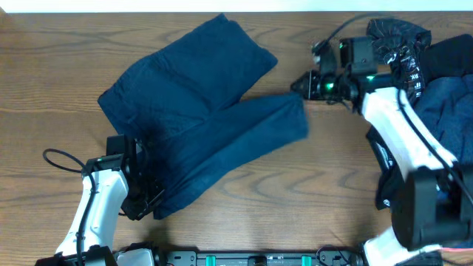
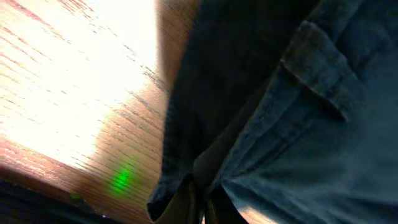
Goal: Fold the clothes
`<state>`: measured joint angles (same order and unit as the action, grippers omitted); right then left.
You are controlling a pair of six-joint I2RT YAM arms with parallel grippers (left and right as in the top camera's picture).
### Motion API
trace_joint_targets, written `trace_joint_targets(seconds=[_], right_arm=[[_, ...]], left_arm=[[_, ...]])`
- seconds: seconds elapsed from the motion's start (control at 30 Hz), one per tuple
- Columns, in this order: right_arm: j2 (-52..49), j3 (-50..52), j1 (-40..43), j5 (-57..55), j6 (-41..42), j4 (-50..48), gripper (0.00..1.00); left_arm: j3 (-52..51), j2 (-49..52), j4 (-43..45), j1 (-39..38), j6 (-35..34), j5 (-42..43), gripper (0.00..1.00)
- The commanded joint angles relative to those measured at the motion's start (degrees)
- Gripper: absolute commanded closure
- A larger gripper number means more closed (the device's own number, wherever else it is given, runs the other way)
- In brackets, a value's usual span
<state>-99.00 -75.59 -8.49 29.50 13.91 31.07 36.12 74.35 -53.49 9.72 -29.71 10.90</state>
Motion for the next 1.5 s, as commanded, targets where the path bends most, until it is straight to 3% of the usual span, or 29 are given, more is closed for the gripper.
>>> trace_joint_targets(seconds=[0.0,0.17,0.4,0.47,0.7,0.87,0.93,0.97,1.0,1.03,1.17,1.33,1.47], right_arm=[[0.42,-0.07,0.81,-10.47,-0.68,4.42,0.83],[-0.55,-0.04,0.81,-22.95,-0.68,14.08,0.63],[-1.18,1.92,0.59,-24.02,-4.98,22.8,0.6],[-1.18,4.42,0.59,-22.56,-5.03,22.67,0.53],[-1.18,17.0,0.33,-8.66,-9.77,15.56,0.51],[-1.18,22.69,-0.35,-3.52,-11.23,9.29,0.44],[-1.18,23.91,-0.61,-3.54,-11.26,7.61,0.48],[-1.18,24.35,-0.79,-3.5,-11.26,6.91,0.59],[-1.18,24.61,-1.01,-3.5,-11.23,6.49,0.83],[-1.18,24.63,-1.2,-3.5,-11.21,6.43,0.99],[-0.22,23.23,-0.92,-1.38,-11.19,11.02,0.99],[4.09,12.9,2.89,-1.75,-11.23,29.35,0.99],[7.87,5.46,5.44,-2.34,-11.21,30.53,0.99]], left_arm=[[0.59,-0.37,-0.2,0.22,0.79,-1.11,0.94],[0.59,-0.37,-0.2,0.22,0.79,-1.11,0.94],[0.59,-0.37,-0.2,0.22,0.79,-1.11,0.94],[0.59,-0.37,-0.17,0.22,0.81,-1.14,0.94],[0.59,-0.37,0.02,0.22,0.79,-1.14,0.94],[0.59,-0.37,0.07,0.22,0.79,-1.11,0.94],[0.59,-0.37,0.07,0.22,0.79,-1.14,0.94],[0.59,-0.37,0.07,0.22,0.79,-1.14,0.94],[0.59,-0.37,0.07,0.22,0.79,-1.14,0.94],[0.59,-0.37,0.07,0.22,0.79,-1.11,0.94],[0.59,-0.37,0.02,0.22,0.81,-1.14,0.94],[0.59,-0.37,-0.04,0.22,2.32,-1.16,0.94],[0.59,-0.37,0.02,0.24,2.29,-1.16,0.94]])
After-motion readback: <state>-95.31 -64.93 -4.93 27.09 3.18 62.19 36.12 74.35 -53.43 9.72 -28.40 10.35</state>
